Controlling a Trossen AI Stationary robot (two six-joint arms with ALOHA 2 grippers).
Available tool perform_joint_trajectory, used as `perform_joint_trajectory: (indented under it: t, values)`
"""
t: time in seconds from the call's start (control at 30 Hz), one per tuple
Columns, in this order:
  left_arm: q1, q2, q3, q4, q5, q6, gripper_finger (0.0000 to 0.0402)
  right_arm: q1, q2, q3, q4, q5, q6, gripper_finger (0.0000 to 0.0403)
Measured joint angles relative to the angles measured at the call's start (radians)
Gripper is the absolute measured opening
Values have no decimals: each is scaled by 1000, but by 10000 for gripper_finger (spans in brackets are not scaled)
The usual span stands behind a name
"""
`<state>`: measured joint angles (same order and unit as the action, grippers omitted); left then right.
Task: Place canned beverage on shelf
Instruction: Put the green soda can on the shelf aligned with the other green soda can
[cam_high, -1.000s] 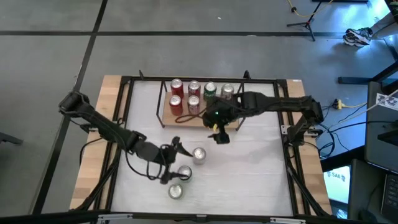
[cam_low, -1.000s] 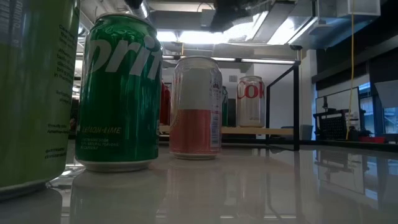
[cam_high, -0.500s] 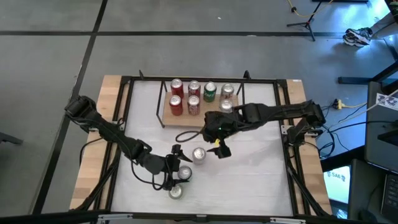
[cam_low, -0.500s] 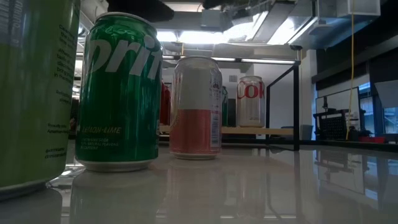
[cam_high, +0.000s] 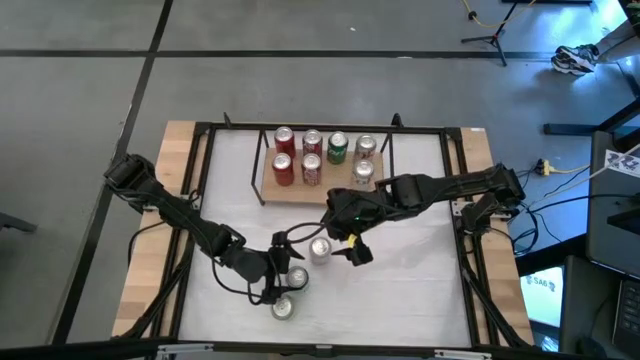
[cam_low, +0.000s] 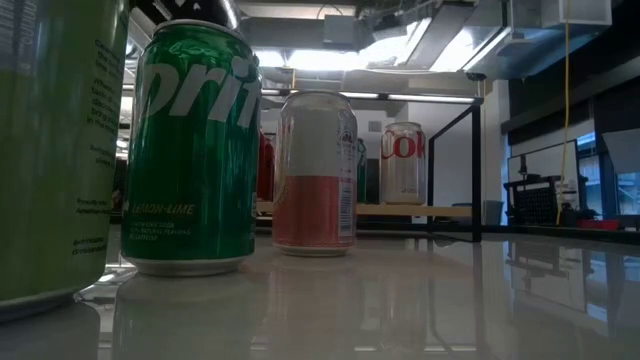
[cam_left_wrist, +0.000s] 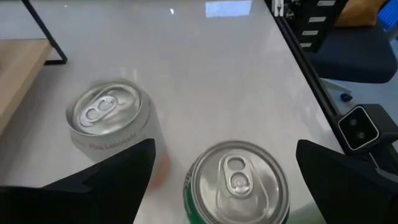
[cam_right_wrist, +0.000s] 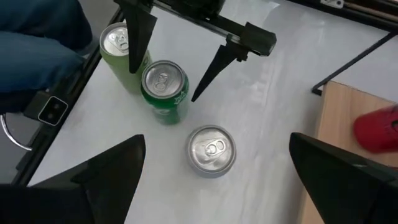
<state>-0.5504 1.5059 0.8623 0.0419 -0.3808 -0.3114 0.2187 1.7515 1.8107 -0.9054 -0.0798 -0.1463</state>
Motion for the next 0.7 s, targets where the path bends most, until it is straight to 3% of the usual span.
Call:
perform_joint_trajectory:
  t: [0.7]
  values:
    - [-9, 7, 0, -66, 31, -27, 379, -3, 0, 0, 3, 0, 19, 392]
